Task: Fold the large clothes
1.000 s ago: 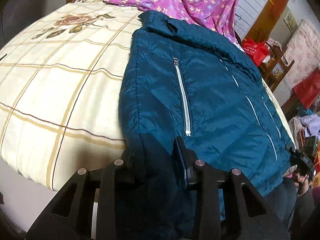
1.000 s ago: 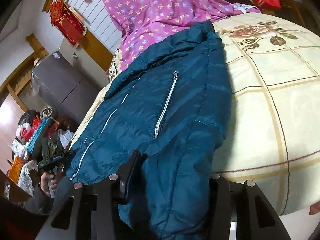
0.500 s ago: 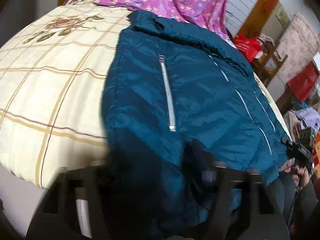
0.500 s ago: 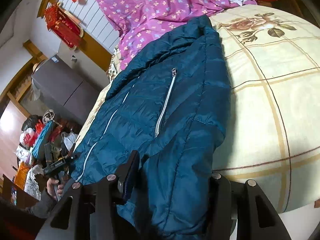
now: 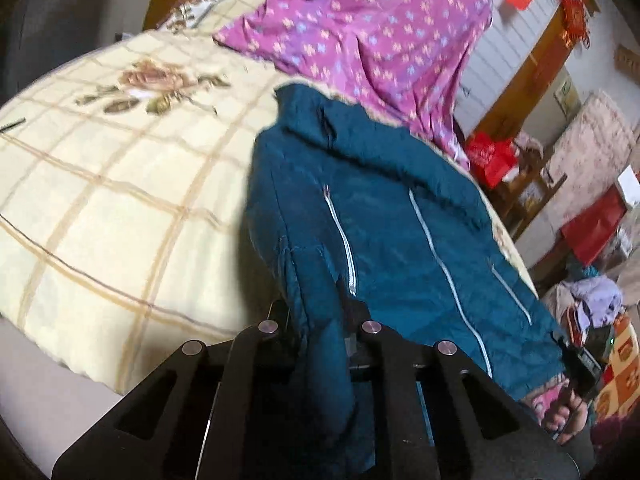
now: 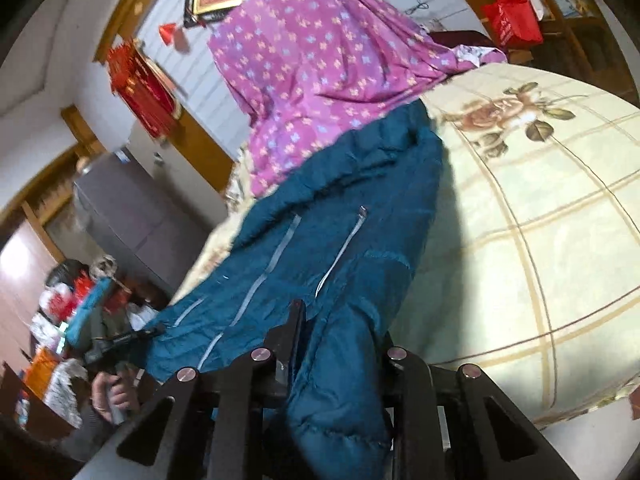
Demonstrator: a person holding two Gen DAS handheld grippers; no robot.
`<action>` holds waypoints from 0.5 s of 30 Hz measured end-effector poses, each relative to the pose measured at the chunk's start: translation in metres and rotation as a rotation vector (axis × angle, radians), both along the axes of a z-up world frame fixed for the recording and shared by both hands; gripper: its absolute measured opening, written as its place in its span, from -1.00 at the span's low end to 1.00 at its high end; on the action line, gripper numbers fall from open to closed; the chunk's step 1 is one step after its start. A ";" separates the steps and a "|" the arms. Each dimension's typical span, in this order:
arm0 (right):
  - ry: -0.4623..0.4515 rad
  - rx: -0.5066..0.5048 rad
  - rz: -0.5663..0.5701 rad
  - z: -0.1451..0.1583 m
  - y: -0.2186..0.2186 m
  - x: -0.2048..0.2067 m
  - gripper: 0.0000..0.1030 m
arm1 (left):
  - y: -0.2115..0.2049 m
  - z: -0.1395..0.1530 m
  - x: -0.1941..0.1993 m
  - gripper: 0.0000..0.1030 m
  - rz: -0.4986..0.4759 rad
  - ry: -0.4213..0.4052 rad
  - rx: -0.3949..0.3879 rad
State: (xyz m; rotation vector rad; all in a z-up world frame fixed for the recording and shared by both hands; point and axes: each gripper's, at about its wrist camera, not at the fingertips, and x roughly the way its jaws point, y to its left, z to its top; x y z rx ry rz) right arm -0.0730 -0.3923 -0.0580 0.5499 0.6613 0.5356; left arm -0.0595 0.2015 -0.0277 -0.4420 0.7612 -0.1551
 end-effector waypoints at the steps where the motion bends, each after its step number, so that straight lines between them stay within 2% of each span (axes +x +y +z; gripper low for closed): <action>1: -0.006 0.007 0.009 0.005 0.002 -0.002 -0.62 | 0.005 0.005 -0.001 -0.84 0.006 -0.009 -0.016; 7: -0.043 0.092 0.020 0.027 0.004 -0.026 -0.64 | 0.019 0.026 -0.022 -0.84 0.006 -0.040 -0.053; 15: -0.057 0.087 0.002 0.036 -0.001 -0.074 -0.64 | 0.023 0.038 -0.065 -0.84 -0.045 -0.071 -0.013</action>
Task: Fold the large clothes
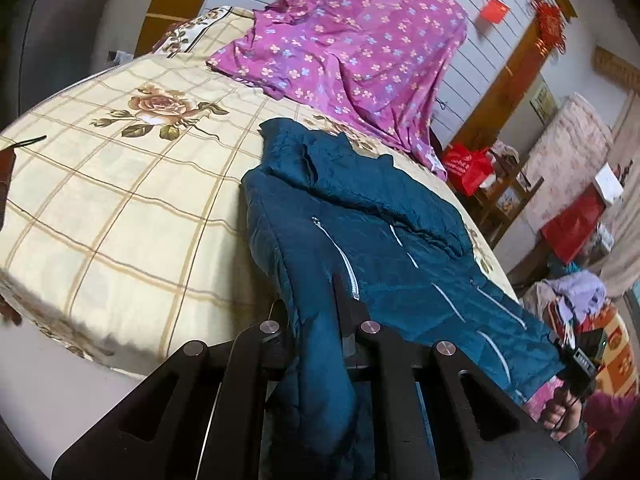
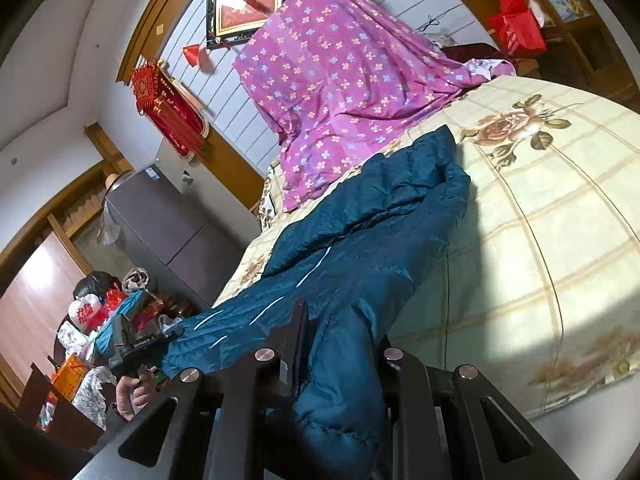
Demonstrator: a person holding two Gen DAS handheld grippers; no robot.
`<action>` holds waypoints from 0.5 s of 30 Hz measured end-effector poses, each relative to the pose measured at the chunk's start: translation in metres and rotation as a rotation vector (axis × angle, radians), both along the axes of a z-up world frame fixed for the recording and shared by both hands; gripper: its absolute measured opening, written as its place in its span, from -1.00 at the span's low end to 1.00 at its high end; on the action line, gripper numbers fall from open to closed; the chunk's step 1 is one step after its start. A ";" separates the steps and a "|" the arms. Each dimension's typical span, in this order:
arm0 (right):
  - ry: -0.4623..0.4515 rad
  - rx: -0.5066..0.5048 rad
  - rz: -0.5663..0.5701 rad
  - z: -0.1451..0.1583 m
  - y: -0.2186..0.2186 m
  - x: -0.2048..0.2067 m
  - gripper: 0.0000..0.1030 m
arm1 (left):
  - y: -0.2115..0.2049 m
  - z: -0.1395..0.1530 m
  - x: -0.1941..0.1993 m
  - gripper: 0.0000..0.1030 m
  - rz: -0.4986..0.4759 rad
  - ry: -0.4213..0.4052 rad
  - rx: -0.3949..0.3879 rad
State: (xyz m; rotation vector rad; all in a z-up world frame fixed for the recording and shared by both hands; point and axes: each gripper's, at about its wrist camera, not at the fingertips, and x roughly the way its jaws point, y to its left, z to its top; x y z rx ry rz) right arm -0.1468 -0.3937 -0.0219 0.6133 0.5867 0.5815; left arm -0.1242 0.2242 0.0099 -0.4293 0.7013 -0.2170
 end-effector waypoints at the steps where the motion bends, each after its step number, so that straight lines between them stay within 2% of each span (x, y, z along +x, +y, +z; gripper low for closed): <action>1: -0.003 -0.005 -0.003 0.000 0.000 -0.005 -0.64 | 0.000 0.000 -0.004 -0.84 -0.005 -0.004 0.005; 8: -0.030 -0.087 -0.040 0.012 0.005 -0.033 -0.66 | 0.001 -0.001 -0.037 -0.84 -0.007 -0.039 0.040; 15: -0.115 -0.242 -0.099 0.046 0.019 -0.073 -0.66 | 0.005 0.017 -0.078 -0.84 -0.008 -0.123 0.050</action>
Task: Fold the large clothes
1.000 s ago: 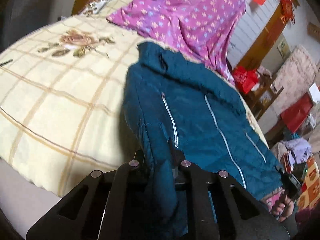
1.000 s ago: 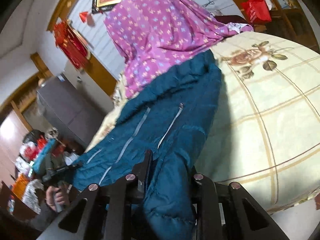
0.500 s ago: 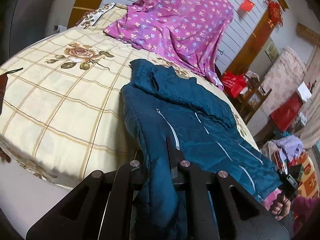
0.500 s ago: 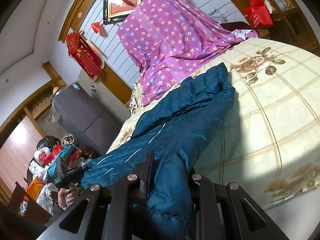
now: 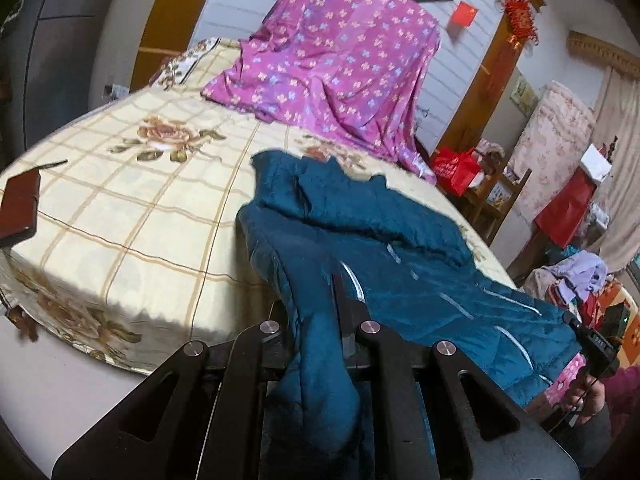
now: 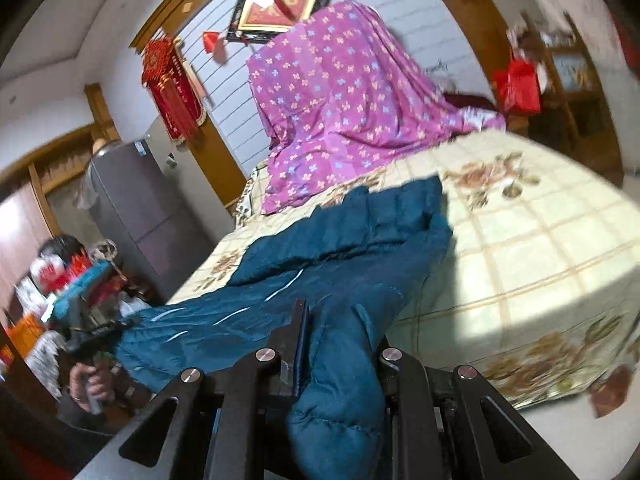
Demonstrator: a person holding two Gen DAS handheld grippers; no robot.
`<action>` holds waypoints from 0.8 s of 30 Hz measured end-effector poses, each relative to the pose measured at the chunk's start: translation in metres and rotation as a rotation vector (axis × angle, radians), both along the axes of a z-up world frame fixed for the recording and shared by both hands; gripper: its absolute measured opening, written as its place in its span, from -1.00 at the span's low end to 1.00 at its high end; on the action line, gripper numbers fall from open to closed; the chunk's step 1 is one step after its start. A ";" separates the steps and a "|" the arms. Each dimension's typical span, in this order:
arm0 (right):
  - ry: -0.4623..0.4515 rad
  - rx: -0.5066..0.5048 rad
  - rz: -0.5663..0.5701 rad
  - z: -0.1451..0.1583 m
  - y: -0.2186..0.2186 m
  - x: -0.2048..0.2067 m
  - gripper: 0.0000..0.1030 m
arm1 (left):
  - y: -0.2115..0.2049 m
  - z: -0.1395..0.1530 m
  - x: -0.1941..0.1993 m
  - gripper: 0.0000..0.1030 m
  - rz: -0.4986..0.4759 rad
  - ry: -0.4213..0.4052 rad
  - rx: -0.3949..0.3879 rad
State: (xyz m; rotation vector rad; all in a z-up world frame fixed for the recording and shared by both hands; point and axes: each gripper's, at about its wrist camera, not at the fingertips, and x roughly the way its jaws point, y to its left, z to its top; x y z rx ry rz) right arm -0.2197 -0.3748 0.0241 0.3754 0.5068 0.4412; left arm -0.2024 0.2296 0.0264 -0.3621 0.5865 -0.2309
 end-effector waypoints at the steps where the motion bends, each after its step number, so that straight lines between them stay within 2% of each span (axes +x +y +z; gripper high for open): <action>1: -0.015 -0.023 -0.008 0.007 0.003 -0.006 -0.66 | 0.001 0.002 -0.003 -0.84 0.002 -0.008 -0.004; 7: -0.103 -0.074 -0.009 0.044 0.010 -0.030 -0.67 | 0.014 0.035 -0.023 -0.84 0.028 -0.114 -0.065; 11: -0.157 -0.089 -0.018 0.062 0.012 -0.033 -0.67 | 0.014 0.052 -0.021 -0.84 0.043 -0.184 -0.057; 19: -0.152 -0.133 -0.076 0.059 0.015 0.004 -0.67 | 0.006 0.057 0.026 -0.84 0.081 -0.179 -0.023; 24: -0.167 -0.129 -0.140 0.063 0.014 0.057 -0.67 | -0.008 0.067 0.084 -0.84 0.115 -0.174 0.028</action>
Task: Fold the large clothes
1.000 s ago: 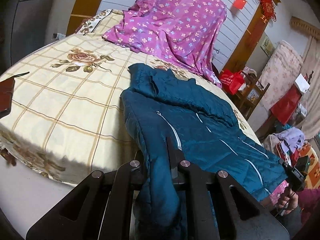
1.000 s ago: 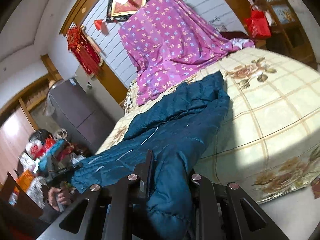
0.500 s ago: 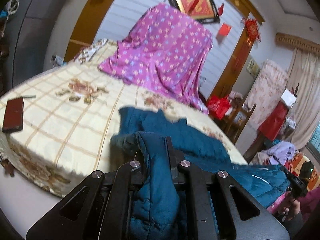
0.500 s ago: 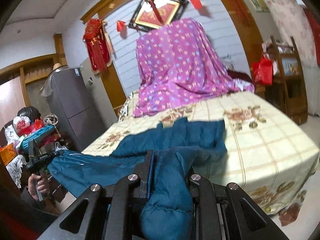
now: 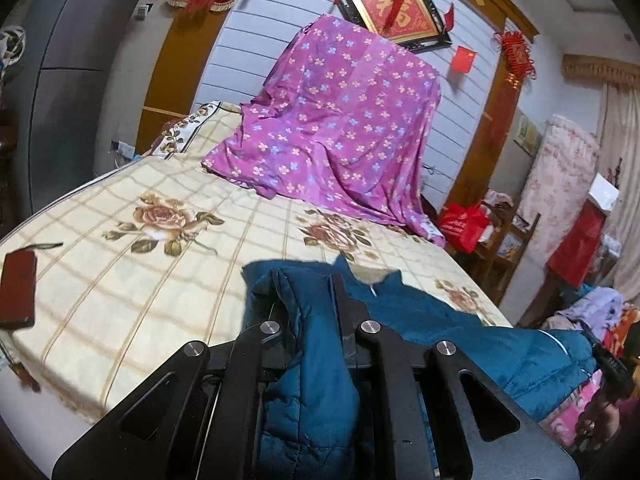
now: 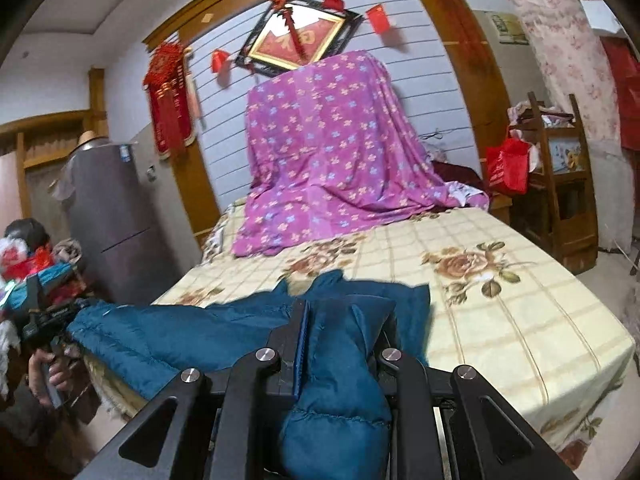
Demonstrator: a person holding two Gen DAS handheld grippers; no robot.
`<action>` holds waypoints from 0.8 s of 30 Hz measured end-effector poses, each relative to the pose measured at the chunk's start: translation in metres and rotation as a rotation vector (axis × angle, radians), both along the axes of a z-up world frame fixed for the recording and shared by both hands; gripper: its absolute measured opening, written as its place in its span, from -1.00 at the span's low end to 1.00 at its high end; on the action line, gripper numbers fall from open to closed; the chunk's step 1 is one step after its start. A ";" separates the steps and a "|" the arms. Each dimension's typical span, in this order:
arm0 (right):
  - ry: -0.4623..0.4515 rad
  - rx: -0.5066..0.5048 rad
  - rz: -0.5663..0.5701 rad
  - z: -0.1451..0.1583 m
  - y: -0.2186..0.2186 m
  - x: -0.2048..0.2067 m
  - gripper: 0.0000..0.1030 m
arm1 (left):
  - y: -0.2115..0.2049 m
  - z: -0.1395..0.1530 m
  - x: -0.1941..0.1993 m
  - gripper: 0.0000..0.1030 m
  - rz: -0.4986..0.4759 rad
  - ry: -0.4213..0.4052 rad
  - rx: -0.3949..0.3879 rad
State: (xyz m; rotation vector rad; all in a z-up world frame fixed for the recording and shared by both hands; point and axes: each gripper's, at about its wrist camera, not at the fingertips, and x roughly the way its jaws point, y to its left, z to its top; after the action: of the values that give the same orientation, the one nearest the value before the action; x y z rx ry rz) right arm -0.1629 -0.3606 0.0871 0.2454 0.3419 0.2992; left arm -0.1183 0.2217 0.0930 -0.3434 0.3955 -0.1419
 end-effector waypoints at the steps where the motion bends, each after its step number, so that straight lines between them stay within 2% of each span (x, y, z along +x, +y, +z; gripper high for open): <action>1: -0.006 -0.002 -0.010 0.003 0.001 0.013 -0.67 | -0.001 0.005 0.020 -0.84 0.009 0.008 -0.007; 4: -0.027 -0.024 -0.034 0.017 0.003 0.059 -0.67 | -0.001 0.015 0.062 -0.84 0.016 0.008 -0.022; 6: -0.049 -0.058 -0.053 0.026 0.008 0.093 -0.67 | -0.004 0.017 0.095 -0.84 0.034 0.004 -0.005; 9: -0.052 -0.160 -0.084 0.025 0.021 0.147 -0.67 | -0.022 0.002 0.150 -0.84 0.088 0.004 0.114; 11: -0.019 -0.219 -0.105 0.012 0.029 0.188 -0.67 | -0.032 -0.016 0.178 -0.84 0.110 0.025 0.181; 13: 0.034 -0.206 -0.125 -0.004 0.029 0.220 -0.67 | -0.039 -0.036 0.205 -0.84 0.130 0.061 0.223; 17: 0.142 -0.155 -0.165 -0.039 0.027 0.270 -0.67 | -0.038 -0.070 0.254 -0.84 0.153 0.161 0.196; 19: 0.167 -0.135 -0.179 -0.047 0.025 0.288 -0.67 | -0.040 -0.077 0.270 -0.84 0.163 0.191 0.207; 22: 0.206 -0.143 -0.201 -0.056 0.028 0.317 -0.67 | -0.046 -0.089 0.298 -0.84 0.171 0.220 0.237; 24: 0.241 -0.174 -0.202 -0.070 0.031 0.337 -0.67 | -0.045 -0.104 0.313 -0.84 0.172 0.266 0.212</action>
State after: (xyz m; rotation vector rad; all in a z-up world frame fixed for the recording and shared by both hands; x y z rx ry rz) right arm 0.1744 -0.3296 0.0174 0.1435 0.5744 0.0388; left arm 0.1945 0.1771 -0.0107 -0.1852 0.6364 0.1154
